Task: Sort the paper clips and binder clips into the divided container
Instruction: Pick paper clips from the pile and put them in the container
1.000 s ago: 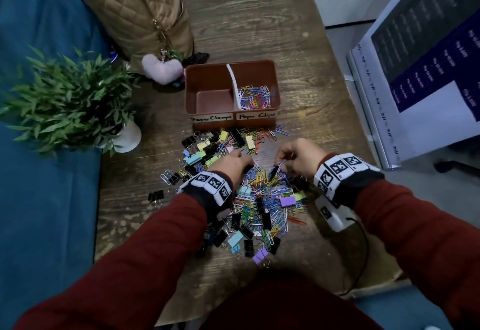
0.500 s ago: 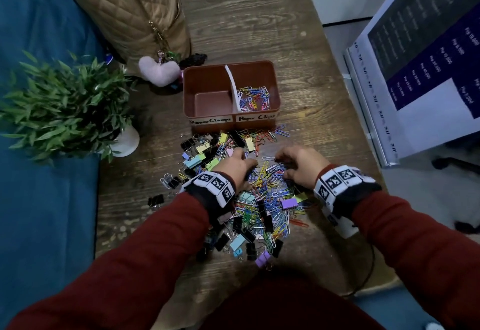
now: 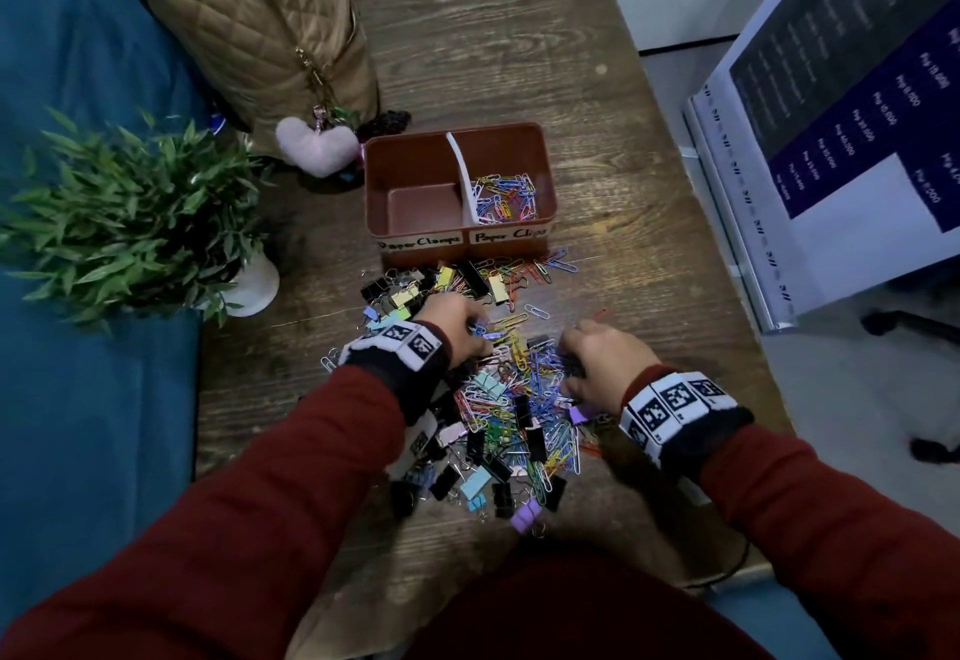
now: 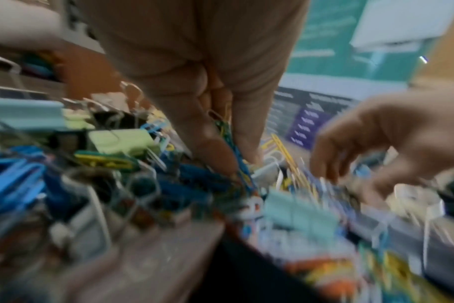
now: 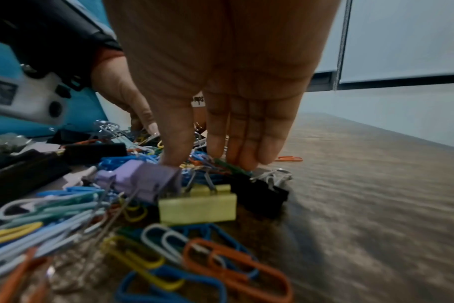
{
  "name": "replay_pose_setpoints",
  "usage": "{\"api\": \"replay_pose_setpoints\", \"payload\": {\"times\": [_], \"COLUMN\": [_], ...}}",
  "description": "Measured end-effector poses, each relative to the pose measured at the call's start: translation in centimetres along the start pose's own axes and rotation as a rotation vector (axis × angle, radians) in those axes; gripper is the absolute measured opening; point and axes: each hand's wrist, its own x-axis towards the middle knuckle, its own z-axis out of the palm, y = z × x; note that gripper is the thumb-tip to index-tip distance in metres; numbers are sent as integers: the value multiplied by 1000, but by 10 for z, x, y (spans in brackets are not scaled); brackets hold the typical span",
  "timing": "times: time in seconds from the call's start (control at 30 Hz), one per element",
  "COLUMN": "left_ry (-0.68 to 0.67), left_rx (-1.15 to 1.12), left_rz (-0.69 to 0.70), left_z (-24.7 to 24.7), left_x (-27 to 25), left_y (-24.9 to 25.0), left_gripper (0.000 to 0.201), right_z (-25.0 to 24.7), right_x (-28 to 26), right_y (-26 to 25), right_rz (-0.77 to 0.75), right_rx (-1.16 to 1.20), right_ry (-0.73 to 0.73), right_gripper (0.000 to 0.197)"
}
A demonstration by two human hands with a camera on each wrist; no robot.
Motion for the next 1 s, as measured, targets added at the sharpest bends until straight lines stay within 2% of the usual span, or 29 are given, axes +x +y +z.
{"api": "replay_pose_setpoints", "payload": {"times": [0.2,0.37,0.6,0.8,0.9,1.0], "left_ry": [-52,-94,-134,-95,-19,24], "left_rx": [-374,-549,-679,-639,-642,-603], "left_rz": [-29,-37,32,36,41,59], "left_z": [-18,-20,-23,-26,-33,-42], "left_x": [-15,-23,-23,-21,-21,-24], "left_y": [-3,-4,-10,-14,-16,-15], "left_gripper": [19,27,37,41,39,35], "right_z": [5,8,13,4,-8,-20], "right_x": [2,8,9,3,3,2], "right_y": [-11,-23,-18,1,7,12], "right_rz": [-163,-176,-132,66,177,211], "right_rx": [-49,-32,35,367,749,1078], "right_ry": [-57,-9,11,90,91,52], "right_gripper": [63,45,37,29,34,37]}}
